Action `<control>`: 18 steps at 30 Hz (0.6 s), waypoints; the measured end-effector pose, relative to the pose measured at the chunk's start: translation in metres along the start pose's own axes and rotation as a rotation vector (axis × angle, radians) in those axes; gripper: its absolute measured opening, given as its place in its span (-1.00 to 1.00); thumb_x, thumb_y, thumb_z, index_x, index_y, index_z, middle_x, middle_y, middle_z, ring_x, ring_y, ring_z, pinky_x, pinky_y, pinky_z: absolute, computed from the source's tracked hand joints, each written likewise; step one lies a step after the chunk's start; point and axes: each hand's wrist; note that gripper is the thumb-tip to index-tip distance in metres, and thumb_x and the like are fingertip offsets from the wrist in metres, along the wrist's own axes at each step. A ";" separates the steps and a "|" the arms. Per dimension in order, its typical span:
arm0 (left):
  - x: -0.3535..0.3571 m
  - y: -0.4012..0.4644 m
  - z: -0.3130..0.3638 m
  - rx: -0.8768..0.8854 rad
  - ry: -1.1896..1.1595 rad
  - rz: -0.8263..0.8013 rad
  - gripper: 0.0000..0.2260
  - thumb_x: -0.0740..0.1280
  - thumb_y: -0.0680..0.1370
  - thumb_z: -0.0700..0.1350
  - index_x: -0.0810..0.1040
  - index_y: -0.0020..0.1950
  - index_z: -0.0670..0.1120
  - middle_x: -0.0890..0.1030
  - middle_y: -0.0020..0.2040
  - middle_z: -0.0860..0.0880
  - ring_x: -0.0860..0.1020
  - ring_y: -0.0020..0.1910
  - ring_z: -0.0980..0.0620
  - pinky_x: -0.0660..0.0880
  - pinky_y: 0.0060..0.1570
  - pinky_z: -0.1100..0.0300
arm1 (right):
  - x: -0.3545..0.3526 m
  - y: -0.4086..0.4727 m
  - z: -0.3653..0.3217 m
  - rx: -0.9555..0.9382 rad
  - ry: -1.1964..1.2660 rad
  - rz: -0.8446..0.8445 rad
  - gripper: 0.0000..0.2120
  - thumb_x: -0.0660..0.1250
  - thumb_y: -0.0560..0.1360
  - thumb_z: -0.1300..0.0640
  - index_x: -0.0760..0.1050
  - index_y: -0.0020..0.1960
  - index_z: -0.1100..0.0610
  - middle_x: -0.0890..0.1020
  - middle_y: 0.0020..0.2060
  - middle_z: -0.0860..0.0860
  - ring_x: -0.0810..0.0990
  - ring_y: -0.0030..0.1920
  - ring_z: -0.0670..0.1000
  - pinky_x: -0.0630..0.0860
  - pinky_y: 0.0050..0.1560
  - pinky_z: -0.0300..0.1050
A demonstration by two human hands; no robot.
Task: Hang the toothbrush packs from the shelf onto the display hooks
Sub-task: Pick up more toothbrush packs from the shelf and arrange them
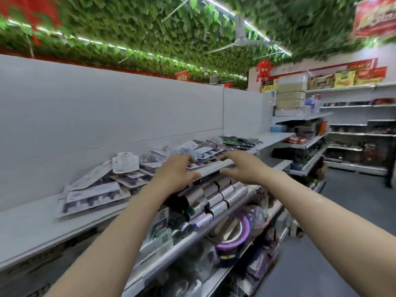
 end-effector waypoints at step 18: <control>0.283 0.359 0.119 0.064 -0.167 0.026 -0.58 0.35 0.56 0.10 0.51 0.30 -0.12 0.57 0.27 -0.08 0.51 0.26 -0.05 0.43 0.24 0.06 | 0.069 0.138 0.423 0.199 0.115 0.026 -0.57 0.30 0.59 -0.14 0.47 0.39 0.03 0.54 0.34 -0.02 0.48 0.35 0.02 0.42 0.32 -0.05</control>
Point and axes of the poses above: each hand's wrist, its own y-axis towards the middle knuckle, its own x-axis out of the palm, z = x × y
